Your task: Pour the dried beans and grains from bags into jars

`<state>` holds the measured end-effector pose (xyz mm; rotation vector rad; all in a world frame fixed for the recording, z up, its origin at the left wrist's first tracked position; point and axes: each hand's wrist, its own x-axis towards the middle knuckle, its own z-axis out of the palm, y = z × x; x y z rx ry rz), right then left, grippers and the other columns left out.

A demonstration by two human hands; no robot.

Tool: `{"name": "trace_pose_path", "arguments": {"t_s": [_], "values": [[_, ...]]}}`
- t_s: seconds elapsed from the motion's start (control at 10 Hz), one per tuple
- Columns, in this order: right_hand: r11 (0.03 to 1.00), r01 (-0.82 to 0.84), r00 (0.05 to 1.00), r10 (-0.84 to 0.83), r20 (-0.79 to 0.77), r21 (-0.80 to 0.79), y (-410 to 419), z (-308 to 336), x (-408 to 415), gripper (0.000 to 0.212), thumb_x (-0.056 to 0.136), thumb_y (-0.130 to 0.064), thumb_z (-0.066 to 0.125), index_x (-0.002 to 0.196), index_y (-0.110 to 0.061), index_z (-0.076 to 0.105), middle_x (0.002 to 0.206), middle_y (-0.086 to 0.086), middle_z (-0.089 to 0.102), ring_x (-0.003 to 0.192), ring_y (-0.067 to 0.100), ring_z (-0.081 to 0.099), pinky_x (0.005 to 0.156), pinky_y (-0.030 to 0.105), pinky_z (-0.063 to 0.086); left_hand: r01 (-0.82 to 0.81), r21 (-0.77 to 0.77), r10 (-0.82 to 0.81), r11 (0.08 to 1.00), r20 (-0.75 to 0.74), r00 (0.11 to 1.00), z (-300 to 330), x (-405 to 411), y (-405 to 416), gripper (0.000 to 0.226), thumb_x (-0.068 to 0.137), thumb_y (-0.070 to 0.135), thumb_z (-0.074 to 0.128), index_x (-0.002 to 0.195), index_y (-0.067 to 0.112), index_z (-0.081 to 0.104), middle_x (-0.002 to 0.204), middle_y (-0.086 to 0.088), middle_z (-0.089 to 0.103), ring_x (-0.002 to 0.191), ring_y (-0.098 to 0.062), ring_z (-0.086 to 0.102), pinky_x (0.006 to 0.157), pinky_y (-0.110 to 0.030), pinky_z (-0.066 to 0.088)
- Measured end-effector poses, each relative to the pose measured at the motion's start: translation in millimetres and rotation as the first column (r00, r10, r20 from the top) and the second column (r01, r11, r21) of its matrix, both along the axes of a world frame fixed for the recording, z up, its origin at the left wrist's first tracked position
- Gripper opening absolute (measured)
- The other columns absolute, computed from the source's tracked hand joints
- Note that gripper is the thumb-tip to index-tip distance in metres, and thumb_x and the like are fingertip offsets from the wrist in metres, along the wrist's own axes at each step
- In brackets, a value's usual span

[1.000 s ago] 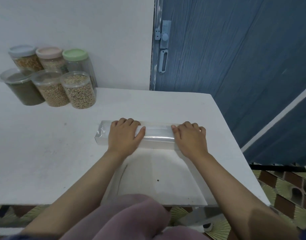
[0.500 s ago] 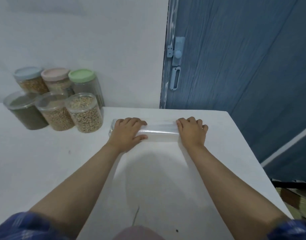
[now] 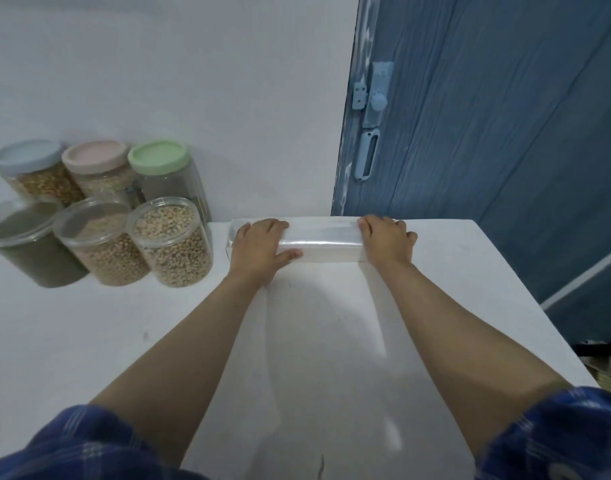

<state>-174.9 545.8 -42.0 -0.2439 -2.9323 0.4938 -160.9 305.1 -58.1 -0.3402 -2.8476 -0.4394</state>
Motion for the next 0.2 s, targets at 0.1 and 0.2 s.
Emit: {"name": "trace_pose_path", "arguments": {"t_s": [0.1, 0.2], "values": [[0.999, -0.012, 0.999, 0.014, -0.047, 0.042, -1.4, 0.3, 0.2, 0.041, 0.107, -0.034, 0.027, 0.122, -0.022, 0.063, 0.115, 0.006, 0.064, 0.114, 0.030, 0.049, 0.096, 0.043, 0.031, 0.017, -0.017, -0.017, 1.000, 0.003, 1.000, -0.3, -1.2, -1.4, 0.070, 0.091, 0.058, 0.055, 0.145, 0.016, 0.042, 0.148, -0.004, 0.045, 0.143, -0.024, 0.032, 0.119, -0.044, 0.012], [0.997, -0.007, 0.988, 0.020, -0.155, 0.079, -0.6, 0.8, 3.2, 0.039, 0.107, -0.032, 0.030, 0.122, -0.022, 0.065, 0.115, 0.005, 0.068, 0.113, 0.029, 0.051, 0.103, 0.044, 0.029, 0.028, -0.041, -0.025, 0.999, 0.064, 0.998, 5.1, 3.7, -0.3, 0.078, 0.093, 0.058, 0.052, 0.154, 0.015, 0.026, 0.160, -0.006, 0.028, 0.151, -0.027, 0.011, 0.122, -0.045, 0.001]]}}
